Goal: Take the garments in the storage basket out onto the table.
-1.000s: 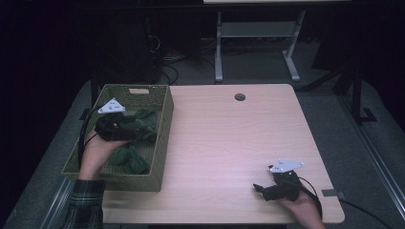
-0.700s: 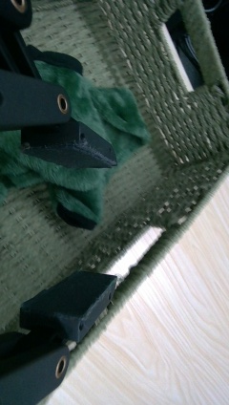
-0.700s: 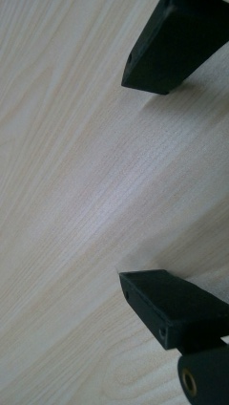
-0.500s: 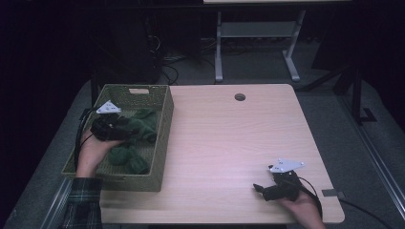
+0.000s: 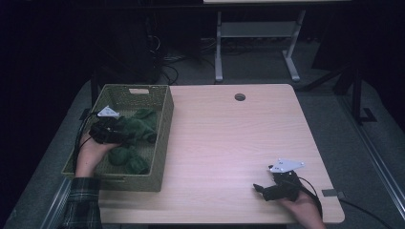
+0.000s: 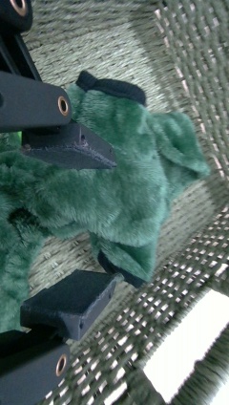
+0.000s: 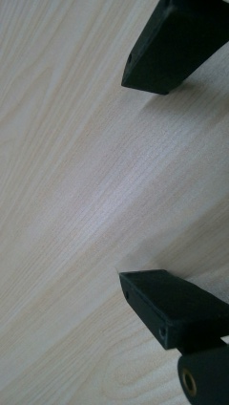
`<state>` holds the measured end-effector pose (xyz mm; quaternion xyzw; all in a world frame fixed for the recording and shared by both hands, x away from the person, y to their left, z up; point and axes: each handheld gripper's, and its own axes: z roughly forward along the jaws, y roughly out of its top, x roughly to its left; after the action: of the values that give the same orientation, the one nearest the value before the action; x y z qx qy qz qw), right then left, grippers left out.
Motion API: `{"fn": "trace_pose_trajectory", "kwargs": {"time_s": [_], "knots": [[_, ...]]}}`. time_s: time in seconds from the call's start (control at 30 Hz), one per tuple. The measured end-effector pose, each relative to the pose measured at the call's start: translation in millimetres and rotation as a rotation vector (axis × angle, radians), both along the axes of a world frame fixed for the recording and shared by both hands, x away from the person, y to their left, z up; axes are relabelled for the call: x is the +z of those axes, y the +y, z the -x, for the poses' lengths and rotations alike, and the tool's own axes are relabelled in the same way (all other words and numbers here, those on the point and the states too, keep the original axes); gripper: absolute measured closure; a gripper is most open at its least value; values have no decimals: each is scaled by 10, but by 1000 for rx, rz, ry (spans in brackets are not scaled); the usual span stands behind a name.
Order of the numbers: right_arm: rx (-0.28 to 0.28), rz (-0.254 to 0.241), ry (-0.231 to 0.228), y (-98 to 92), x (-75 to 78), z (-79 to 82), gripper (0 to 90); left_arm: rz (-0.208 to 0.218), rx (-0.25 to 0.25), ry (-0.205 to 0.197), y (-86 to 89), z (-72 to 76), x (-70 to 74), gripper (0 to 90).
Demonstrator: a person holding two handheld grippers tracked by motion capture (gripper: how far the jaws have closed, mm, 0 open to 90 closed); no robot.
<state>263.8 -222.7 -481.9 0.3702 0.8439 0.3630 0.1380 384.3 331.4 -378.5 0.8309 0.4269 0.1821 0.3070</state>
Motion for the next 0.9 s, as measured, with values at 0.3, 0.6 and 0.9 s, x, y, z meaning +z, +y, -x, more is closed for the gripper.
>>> {"fn": "trace_pose_trajectory", "kwargs": {"time_s": [0.3,0.6,0.9], "knots": [[0,0,0,0,0,0,75,-23,11,58,12,-56,-142,387],[0,0,0,0,0,0,75,-49,24,130,35,-111,-254,503],[0,0,0,1,0,0,75,1,45,175,63,-96,-208,789]]}}
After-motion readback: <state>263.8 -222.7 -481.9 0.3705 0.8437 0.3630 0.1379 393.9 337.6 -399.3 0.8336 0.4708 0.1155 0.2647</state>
